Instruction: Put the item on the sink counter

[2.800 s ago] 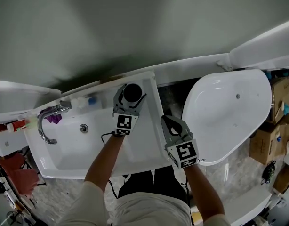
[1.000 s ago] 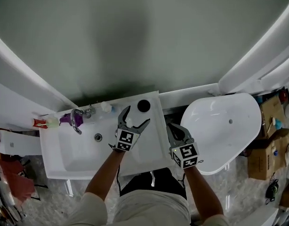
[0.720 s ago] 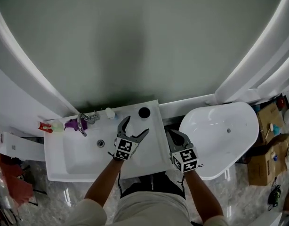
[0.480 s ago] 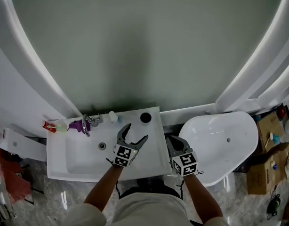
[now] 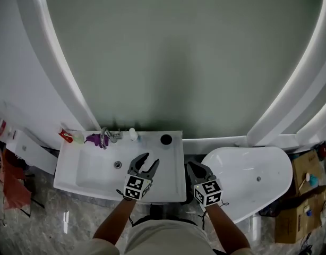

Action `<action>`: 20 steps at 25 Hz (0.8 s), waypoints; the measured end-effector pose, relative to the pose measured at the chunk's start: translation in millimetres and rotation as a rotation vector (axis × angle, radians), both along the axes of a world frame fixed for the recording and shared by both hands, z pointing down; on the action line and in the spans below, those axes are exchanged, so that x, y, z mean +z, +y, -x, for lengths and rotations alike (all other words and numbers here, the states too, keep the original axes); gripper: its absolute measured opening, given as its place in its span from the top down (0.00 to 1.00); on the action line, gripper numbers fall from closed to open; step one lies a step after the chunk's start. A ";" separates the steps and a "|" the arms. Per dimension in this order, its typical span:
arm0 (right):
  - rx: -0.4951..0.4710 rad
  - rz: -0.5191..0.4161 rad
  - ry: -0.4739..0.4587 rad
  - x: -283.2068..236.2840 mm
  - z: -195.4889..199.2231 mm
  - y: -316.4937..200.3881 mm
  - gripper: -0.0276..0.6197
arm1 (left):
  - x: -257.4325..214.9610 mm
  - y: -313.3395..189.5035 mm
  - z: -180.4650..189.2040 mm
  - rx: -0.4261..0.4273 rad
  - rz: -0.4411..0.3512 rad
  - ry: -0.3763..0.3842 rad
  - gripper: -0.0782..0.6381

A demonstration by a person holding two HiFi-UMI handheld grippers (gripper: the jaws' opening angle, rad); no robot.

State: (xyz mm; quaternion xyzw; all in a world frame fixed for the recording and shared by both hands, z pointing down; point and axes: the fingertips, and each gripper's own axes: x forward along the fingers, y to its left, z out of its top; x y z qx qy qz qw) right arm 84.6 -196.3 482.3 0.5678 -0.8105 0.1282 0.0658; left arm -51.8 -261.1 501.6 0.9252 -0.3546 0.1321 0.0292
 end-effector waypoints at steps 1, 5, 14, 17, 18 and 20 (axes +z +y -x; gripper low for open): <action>-0.011 -0.004 0.000 -3.1 -1.3 5.4 0.95 | -4.1 7.5 1.4 -0.019 -0.004 0.008 0.63; -0.051 -0.028 0.006 -13.9 -7.3 22.5 0.95 | -19.6 34.1 5.3 -0.093 -0.021 0.032 0.73; -0.102 -0.059 0.007 -21.3 -12.3 55.1 0.95 | -43.9 83.7 13.2 -0.183 -0.037 0.083 0.87; -0.109 -0.070 0.008 -25.0 -9.2 65.5 0.95 | -49.1 99.0 21.1 -0.182 -0.027 0.105 0.88; -0.110 -0.080 0.010 -27.8 -7.9 68.0 0.95 | -50.9 102.8 24.3 -0.180 -0.030 0.108 0.88; -0.113 -0.102 0.018 -34.4 -5.6 71.5 0.95 | -55.0 107.5 31.4 -0.178 -0.041 0.114 0.88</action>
